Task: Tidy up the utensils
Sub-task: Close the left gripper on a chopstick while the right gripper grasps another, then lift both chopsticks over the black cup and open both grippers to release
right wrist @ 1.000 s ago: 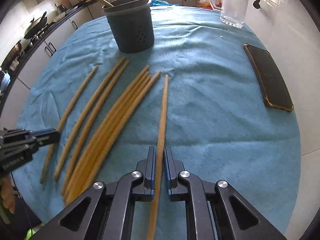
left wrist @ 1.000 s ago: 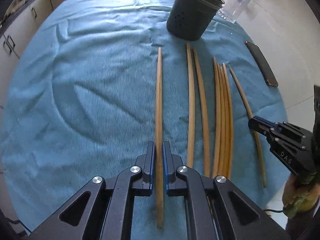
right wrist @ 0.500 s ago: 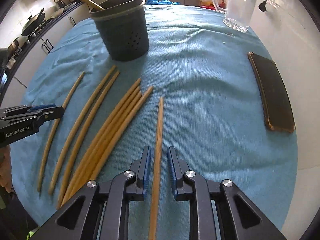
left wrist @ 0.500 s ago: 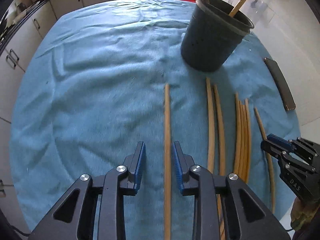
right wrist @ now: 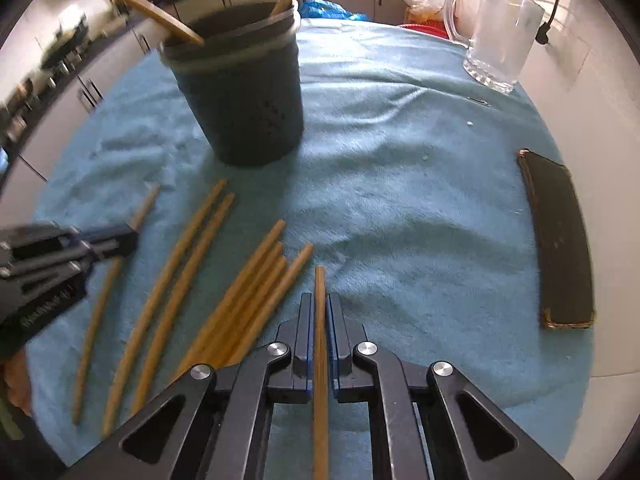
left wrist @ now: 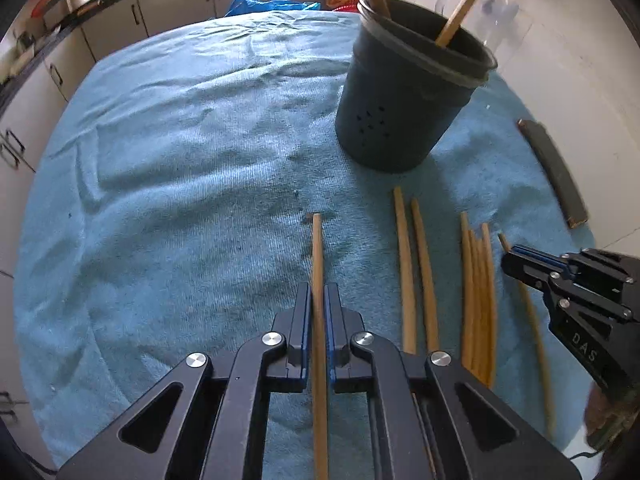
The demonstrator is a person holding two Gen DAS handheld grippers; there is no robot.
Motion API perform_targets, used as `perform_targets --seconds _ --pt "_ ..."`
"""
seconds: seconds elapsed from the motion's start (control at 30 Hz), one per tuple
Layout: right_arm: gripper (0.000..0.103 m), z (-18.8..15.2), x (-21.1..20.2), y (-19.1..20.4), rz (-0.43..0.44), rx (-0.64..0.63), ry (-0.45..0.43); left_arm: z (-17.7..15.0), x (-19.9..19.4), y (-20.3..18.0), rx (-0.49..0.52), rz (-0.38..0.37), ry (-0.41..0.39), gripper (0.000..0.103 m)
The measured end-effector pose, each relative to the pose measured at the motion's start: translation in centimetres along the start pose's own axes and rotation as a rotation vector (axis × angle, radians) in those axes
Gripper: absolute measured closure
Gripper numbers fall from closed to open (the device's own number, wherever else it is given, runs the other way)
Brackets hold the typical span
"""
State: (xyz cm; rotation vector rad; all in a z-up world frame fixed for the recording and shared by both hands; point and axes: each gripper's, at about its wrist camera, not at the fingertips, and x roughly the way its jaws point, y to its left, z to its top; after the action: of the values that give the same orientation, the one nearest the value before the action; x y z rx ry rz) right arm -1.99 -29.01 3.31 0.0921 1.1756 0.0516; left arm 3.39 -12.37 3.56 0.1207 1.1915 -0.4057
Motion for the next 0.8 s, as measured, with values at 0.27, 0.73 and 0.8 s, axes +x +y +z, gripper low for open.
perform_targets --seconds 0.27,0.73,0.8 --pt "0.097 -0.3 -6.2 -1.0 0.033 0.03 -0.187 -1.0 -6.5 0.3 -0.009 -0.014 -0.148 0.097" --pt "0.097 -5.1 -16.6 -1.0 0.048 0.073 -0.44 -7.4 -16.9 -2.0 0.042 0.006 -0.409 0.097" --pt "0.097 -5.7 -17.5 -1.1 0.052 0.076 -0.459 -8.5 -18.2 -2.4 0.053 0.01 -0.437 0.097"
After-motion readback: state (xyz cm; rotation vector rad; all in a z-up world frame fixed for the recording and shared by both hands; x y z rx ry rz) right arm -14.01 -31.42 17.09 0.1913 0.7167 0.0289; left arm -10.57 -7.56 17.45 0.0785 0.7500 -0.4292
